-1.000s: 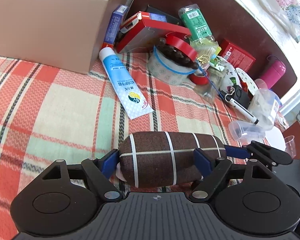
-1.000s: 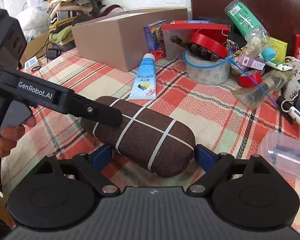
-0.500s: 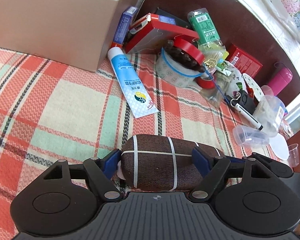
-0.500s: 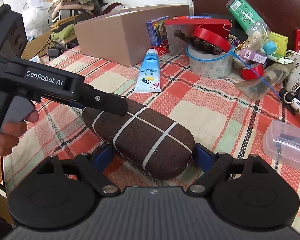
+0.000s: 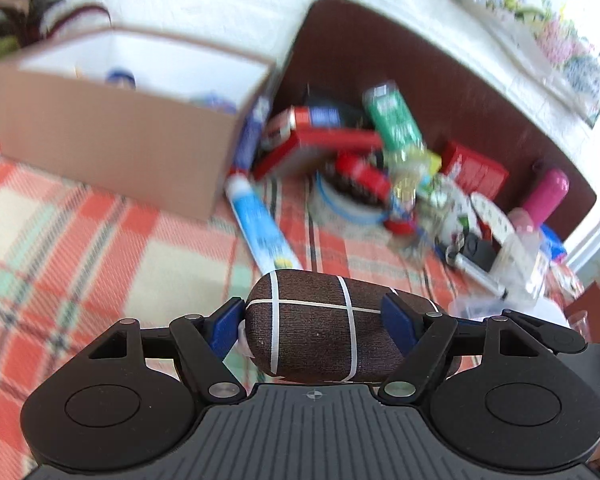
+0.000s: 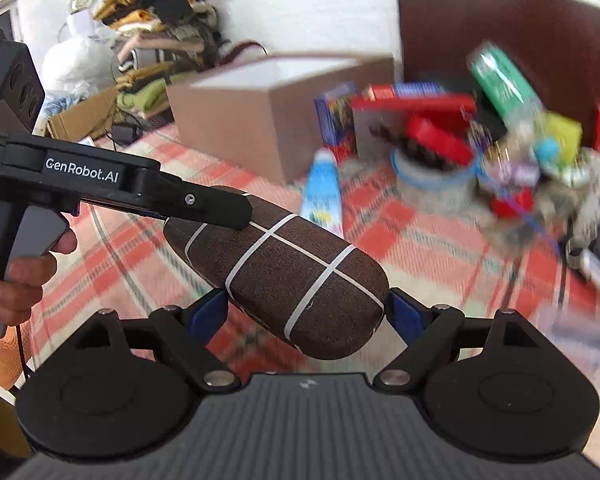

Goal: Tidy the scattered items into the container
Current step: 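Lower the glasses case into the cardboard box and open the left tool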

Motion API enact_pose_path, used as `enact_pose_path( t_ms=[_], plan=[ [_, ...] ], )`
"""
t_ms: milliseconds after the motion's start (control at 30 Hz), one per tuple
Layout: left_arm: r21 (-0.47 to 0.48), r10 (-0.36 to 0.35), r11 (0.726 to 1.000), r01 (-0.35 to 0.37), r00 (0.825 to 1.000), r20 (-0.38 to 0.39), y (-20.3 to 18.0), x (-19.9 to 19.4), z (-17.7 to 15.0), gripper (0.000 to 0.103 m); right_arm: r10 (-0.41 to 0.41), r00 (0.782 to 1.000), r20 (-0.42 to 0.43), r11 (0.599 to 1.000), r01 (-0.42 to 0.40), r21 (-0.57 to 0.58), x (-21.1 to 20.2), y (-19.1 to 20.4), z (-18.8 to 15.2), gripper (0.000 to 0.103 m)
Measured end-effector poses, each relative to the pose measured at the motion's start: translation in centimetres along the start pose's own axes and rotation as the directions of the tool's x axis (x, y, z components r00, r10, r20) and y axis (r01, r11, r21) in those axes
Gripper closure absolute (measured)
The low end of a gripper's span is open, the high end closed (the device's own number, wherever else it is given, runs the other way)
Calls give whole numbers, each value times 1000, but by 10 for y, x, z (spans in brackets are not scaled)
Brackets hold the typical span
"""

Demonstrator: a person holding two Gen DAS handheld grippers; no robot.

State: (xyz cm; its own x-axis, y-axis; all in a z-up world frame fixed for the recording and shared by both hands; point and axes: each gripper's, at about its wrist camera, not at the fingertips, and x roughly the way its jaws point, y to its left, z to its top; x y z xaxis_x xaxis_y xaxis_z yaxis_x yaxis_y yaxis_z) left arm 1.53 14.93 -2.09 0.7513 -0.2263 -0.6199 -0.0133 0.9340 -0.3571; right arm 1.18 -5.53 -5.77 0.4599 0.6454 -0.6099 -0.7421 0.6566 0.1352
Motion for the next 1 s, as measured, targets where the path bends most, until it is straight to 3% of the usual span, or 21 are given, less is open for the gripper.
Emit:
enact_pose_path(
  t_ms=[200, 467, 700, 1000],
  plan=[
    [-1, 32, 999, -32, 993, 115, 11, -28, 51, 28, 27, 997, 78, 996, -20, -92, 7, 12, 60, 15],
    [22, 83, 996, -92, 965, 247, 36, -47, 130, 27, 75, 984, 160, 981, -44, -189, 36, 23, 149, 15],
    [6, 113, 993, -118, 963, 246, 89, -10, 187, 26, 82, 986, 144, 974, -49, -222, 99, 25, 212, 15],
    [-76, 139, 989, -127, 975, 171, 174, 67, 232, 25, 80, 996, 38, 978, -71, -196, 205, 18, 250, 15]
  ],
)
